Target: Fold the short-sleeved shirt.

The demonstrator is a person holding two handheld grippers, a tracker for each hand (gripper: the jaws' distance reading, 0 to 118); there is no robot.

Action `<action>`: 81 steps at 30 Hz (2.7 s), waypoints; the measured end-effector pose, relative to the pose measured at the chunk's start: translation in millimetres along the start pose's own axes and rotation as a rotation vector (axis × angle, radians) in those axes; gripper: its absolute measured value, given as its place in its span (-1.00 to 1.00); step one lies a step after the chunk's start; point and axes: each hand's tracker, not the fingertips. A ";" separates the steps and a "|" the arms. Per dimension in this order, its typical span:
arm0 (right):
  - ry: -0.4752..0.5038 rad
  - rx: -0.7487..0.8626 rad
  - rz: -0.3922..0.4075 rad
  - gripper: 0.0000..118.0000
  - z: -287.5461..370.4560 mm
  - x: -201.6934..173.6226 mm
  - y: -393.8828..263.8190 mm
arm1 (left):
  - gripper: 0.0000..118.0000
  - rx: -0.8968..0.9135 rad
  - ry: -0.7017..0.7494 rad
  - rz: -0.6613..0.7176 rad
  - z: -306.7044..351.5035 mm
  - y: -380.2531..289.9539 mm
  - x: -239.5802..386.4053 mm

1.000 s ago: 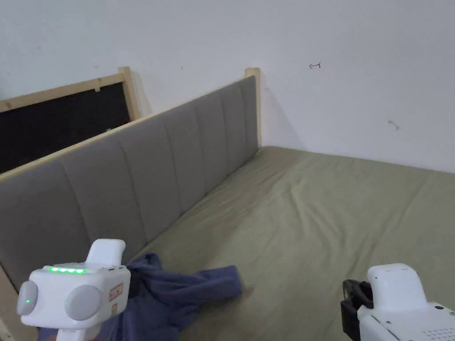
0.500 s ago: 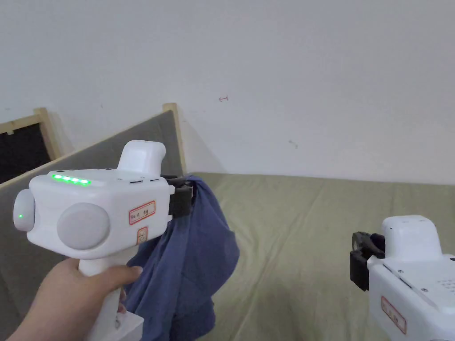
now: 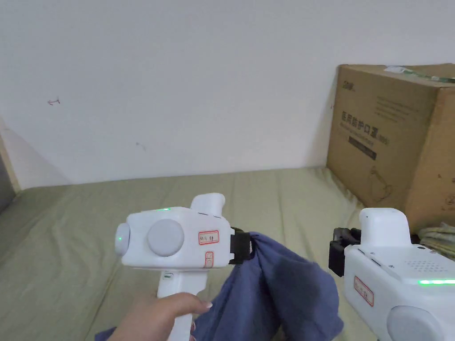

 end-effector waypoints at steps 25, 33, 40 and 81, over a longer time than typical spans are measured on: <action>0.010 -0.098 -0.011 -1.00 -15.4 10.4 -44.0 | -0.05 0.275 0.327 0.107 123.1 -93.0 -60.7; 0.036 -0.121 -0.055 -1.00 -10.1 8.3 -50.7 | -1.00 0.116 0.418 0.250 162.6 -157.8 -104.6; 0.053 -0.159 -0.055 -1.00 -14.5 2.2 -58.5 | -0.84 -0.288 0.495 0.513 100.7 -205.3 -180.1; 0.165 -0.642 0.036 -0.92 -109.2 74.1 -144.2 | -0.94 0.015 0.483 0.354 151.1 -191.4 -164.2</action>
